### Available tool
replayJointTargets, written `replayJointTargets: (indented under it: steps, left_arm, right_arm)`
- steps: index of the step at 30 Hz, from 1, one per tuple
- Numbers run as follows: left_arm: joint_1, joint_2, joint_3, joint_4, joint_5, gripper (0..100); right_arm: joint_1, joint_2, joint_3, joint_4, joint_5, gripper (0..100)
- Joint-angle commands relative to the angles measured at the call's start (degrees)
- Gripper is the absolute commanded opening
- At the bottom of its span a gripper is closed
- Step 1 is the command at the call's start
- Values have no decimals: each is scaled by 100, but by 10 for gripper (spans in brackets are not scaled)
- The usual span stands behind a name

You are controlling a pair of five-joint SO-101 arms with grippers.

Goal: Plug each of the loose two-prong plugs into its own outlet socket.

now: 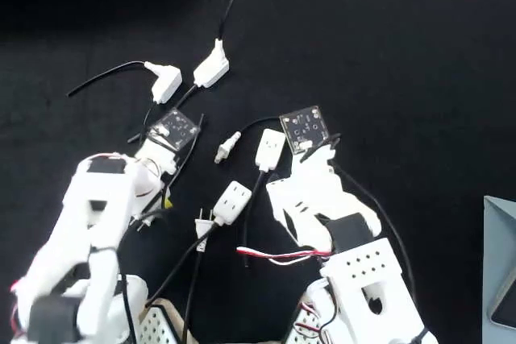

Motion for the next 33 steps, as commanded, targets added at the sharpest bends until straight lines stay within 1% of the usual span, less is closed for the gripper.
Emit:
replayJointTargets:
  steps: [1,5,9,13,16,19,22,26,29,33]
  left_arm:
    - [101,1020,-338,-510,53,206]
    - [110,1459,-927,-79,44,115]
    - [312,1556,-1042,176,44,32]
    - [549,1266,-1165,563,141,28]
    - [549,730,-1420,721,730,28]
    - [593,202,-1701,879,1275,29]
    - [813,-158,-1815,862,1873,29]
    - [1130,-237,-2105,853,2549,29]
    - [1279,-211,-2413,853,3051,29]
    - [1631,-264,-2756,853,3560,29]
  right_arm:
    - [35,-75,-22,-88,0,113]
    - [44,-75,-22,-88,0,113]
    - [53,-75,-22,-88,0,113]
    - [53,-75,-22,-88,0,113]
    - [97,-101,-31,-79,0,113]
    - [396,-110,-101,-79,0,113]
    - [659,-110,-215,-26,-9,113]
    - [677,-119,-576,492,-70,113]
    - [668,-119,-945,879,-360,113]
    - [308,-119,-1174,1055,-413,113]
